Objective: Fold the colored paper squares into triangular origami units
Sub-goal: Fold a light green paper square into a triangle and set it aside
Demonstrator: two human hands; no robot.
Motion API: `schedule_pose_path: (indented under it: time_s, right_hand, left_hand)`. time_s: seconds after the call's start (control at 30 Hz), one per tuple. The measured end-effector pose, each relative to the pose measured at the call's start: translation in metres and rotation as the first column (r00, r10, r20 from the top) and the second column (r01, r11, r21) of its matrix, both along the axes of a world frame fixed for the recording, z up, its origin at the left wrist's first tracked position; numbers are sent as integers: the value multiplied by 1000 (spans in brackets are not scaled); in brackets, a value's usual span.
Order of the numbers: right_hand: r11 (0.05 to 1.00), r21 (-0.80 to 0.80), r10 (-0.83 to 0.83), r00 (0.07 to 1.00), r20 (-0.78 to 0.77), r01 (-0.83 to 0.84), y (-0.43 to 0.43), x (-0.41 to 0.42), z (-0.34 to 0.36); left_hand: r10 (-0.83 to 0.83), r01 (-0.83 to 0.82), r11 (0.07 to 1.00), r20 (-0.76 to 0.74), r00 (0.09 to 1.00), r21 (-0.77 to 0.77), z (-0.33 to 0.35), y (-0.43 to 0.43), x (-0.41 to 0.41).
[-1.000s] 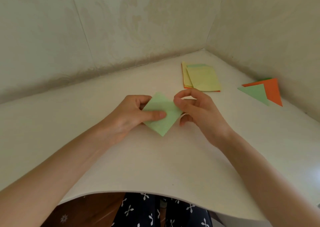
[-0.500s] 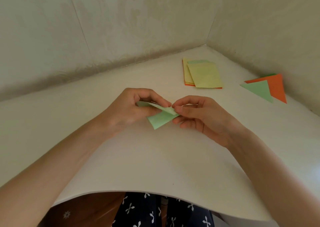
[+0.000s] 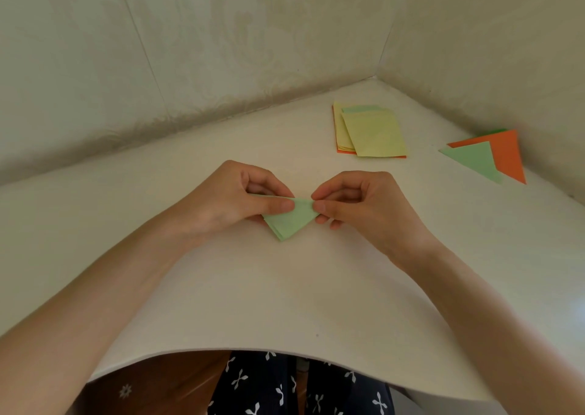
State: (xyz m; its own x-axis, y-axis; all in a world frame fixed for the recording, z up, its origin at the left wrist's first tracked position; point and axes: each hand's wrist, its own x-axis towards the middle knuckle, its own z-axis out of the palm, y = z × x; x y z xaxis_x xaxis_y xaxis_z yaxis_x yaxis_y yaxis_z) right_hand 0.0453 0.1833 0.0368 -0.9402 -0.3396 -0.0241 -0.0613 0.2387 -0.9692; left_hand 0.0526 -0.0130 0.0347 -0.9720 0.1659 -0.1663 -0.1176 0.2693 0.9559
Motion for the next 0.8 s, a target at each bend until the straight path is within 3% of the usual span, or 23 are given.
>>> schedule_pose_path:
  time_s: [0.2, 0.43, 0.8]
  right_hand:
    - [997, 73, 14, 999, -32, -12, -3, 2, -1]
    - [977, 212, 61, 960, -273, -2, -6, 8, -5]
    - [984, 148, -59, 969, -239, 97, 1, -4, -2]
  left_hand:
    - [-6, 7, 1000, -45, 999, 22, -1, 6, 4]
    - [-52, 50, 998, -99, 994, -27, 1, 10, 7]
    - [-5, 4, 1000, -66, 998, -13, 10, -17, -3]
